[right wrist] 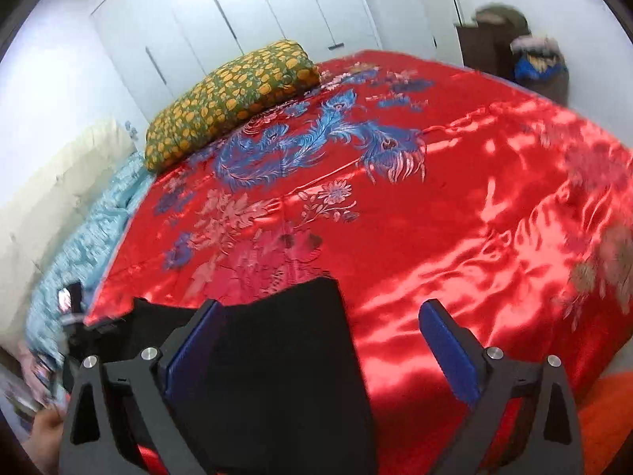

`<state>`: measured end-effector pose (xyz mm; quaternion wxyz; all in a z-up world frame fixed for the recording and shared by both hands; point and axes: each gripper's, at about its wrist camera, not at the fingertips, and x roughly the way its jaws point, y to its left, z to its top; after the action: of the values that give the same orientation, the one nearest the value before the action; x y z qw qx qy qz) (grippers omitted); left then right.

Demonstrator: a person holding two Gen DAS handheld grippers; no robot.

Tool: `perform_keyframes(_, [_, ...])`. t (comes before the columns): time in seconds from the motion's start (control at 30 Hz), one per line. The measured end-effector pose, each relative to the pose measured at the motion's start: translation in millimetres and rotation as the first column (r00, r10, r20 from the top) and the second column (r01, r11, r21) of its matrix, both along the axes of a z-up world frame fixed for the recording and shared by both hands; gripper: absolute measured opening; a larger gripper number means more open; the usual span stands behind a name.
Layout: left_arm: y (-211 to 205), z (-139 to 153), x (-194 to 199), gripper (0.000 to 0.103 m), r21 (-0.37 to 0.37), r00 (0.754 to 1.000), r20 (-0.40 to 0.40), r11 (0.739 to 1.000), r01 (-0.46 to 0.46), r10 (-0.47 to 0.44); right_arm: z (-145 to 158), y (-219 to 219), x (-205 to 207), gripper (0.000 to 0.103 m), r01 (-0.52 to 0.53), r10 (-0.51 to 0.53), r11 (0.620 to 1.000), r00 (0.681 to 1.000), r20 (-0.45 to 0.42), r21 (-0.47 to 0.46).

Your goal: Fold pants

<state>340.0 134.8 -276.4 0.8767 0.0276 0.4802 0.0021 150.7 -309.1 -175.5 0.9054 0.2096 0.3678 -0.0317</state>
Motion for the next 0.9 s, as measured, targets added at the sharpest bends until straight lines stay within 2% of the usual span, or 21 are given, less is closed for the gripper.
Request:
perform_keyframes(0.1, [0,0,0,0.103,0.0,1.0,0.0,1.0,0.0,0.0,11,2,-7,0.098,0.012,-0.011,1.0,0.999,0.044,-0.023])
perform_keyframes(0.43, [1,0,0,0.103,-0.003,1.0,-0.001,1.0,-0.003,0.003,2,5,-28,0.098,0.0,-0.003,0.996,0.999,-0.032,-0.088])
perform_keyframes(0.7, [2,0,-1,0.103,-0.001,1.0,0.0,1.0,-0.004,0.004,-12,22,-23,0.098,-0.048,0.041,0.994,0.996,-0.076,-0.102])
perform_keyframes(0.9, [3,1,-1,0.103,-0.004,1.0,-0.001,1.0,-0.004,0.004,-10,30,-18,0.098,-0.07,0.062,0.991,0.995,-0.075,-0.111])
